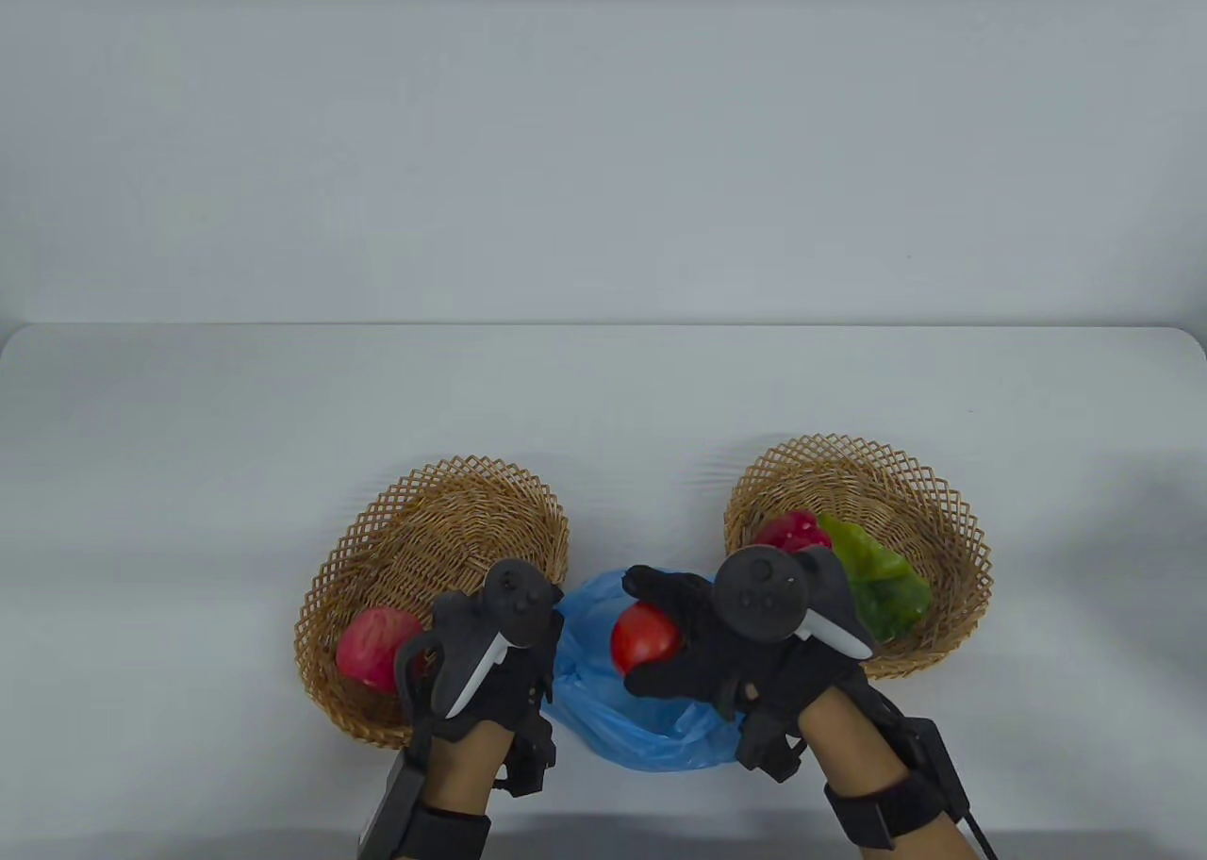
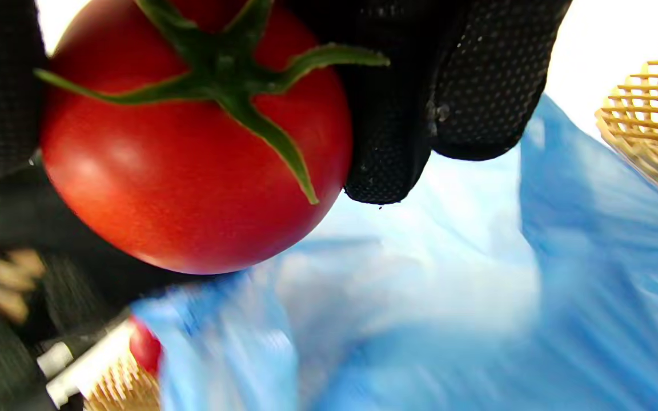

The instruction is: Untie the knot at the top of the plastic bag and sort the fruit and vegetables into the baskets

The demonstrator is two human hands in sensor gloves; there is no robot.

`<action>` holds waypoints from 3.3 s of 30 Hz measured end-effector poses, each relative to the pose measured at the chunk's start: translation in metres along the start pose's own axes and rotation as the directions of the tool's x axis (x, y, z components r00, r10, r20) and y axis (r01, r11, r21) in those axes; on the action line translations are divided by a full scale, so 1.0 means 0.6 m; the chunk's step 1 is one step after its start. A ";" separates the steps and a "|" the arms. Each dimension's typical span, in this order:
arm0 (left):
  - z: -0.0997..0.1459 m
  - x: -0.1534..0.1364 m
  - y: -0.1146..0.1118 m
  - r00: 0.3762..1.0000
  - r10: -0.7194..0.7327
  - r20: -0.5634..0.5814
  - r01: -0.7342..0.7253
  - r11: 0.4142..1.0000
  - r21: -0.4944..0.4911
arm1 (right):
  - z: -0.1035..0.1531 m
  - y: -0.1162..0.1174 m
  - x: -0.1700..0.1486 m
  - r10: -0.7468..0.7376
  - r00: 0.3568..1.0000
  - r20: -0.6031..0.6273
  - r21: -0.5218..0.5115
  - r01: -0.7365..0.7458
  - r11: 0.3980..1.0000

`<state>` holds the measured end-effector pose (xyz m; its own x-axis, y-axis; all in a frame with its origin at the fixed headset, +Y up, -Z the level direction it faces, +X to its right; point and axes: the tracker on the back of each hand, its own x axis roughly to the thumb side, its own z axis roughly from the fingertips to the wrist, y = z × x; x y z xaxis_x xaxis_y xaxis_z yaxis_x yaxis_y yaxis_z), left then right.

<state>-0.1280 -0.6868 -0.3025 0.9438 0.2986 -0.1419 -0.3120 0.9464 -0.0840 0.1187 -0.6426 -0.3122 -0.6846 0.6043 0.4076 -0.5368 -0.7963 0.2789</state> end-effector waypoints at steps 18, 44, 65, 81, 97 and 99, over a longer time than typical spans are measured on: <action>0.000 -0.004 0.002 1.000 0.020 0.004 -0.020 1.000 0.001 | 0.039 -0.093 -0.168 0.457 0.605 -0.651 0.124 -0.510 0.851; 0.001 -0.003 0.003 1.000 0.026 0.013 -0.026 1.000 0.002 | 0.067 -0.134 -0.144 0.294 0.646 -0.705 -0.089 -0.491 0.866; 0.006 0.004 0.003 0.999 0.013 0.043 -0.013 1.000 0.022 | -0.012 0.104 0.011 0.807 0.589 -0.052 0.413 -0.723 0.554; 0.005 0.002 0.003 1.000 0.013 0.026 -0.013 1.000 0.007 | -0.022 0.174 -0.021 0.766 0.642 -0.029 0.494 -0.657 0.569; 0.005 0.002 0.002 1.000 -0.010 0.016 0.010 1.000 0.001 | -0.019 0.095 -0.011 0.522 0.843 -0.126 0.182 -0.498 0.848; 0.005 0.002 0.002 1.000 -0.011 0.015 0.011 1.000 0.000 | -0.015 0.081 -0.008 0.470 0.871 -0.140 0.133 -0.454 0.881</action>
<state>-0.1266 -0.6852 -0.3000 0.9486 0.2902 -0.1260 -0.3019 0.9495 -0.0858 0.0914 -0.6842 -0.3087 -0.9179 0.1558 0.3650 -0.0964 -0.9797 0.1757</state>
